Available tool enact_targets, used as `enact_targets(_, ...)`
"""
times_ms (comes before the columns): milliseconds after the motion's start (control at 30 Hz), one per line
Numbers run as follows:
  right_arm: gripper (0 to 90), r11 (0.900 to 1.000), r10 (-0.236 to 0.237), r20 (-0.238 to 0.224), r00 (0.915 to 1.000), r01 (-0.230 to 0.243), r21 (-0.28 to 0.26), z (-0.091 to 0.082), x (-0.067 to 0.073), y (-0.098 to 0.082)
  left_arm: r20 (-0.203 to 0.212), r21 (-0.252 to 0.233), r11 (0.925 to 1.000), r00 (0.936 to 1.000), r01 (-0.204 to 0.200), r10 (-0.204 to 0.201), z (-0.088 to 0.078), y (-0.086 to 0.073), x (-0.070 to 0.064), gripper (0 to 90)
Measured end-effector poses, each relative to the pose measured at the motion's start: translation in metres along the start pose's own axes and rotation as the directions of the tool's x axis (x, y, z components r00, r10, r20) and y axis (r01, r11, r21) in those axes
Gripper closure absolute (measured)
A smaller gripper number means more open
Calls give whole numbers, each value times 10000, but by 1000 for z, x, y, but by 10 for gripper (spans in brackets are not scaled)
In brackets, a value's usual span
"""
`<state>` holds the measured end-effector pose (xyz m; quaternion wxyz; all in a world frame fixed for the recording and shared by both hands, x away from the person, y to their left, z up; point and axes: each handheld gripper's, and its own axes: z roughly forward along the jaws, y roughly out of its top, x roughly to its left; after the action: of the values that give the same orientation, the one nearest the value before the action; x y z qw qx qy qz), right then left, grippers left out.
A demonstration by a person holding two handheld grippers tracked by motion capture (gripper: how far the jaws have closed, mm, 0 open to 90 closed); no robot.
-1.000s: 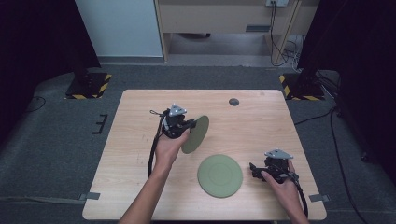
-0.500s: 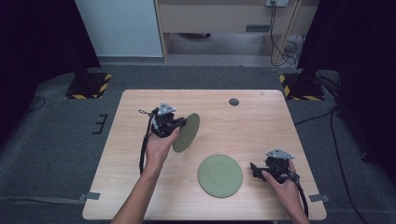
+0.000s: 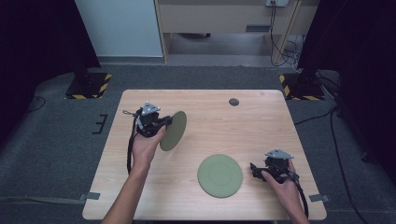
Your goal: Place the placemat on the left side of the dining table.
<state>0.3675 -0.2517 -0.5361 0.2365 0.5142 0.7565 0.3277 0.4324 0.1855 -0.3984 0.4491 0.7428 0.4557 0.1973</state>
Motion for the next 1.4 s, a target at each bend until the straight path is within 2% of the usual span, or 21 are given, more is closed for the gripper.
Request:
enact_targets(467, 50, 10000, -46, 30, 10000, 46, 40, 1, 0, 0, -412, -7, 10000, 9991, 80, -80, -17, -8, 21, 855)
enact_targets(1000, 50, 10000, -17, 41, 10000, 17, 73, 1, 0, -1, -804, 2, 10000, 9968, -8, 8, -32, -11, 33, 855)
enact_targets(1267, 50, 10000, -13, 30, 10000, 12, 69, 1, 0, -1, -783, -45, 10000, 9969, 1, -5, -34, -12, 35, 855)
enact_targets(1400, 50, 10000, 1, 33, 10000, -2, 79, 1, 0, -1, -775, -60, 9998, 9968, 176, -180, -32, -15, 38, 855)
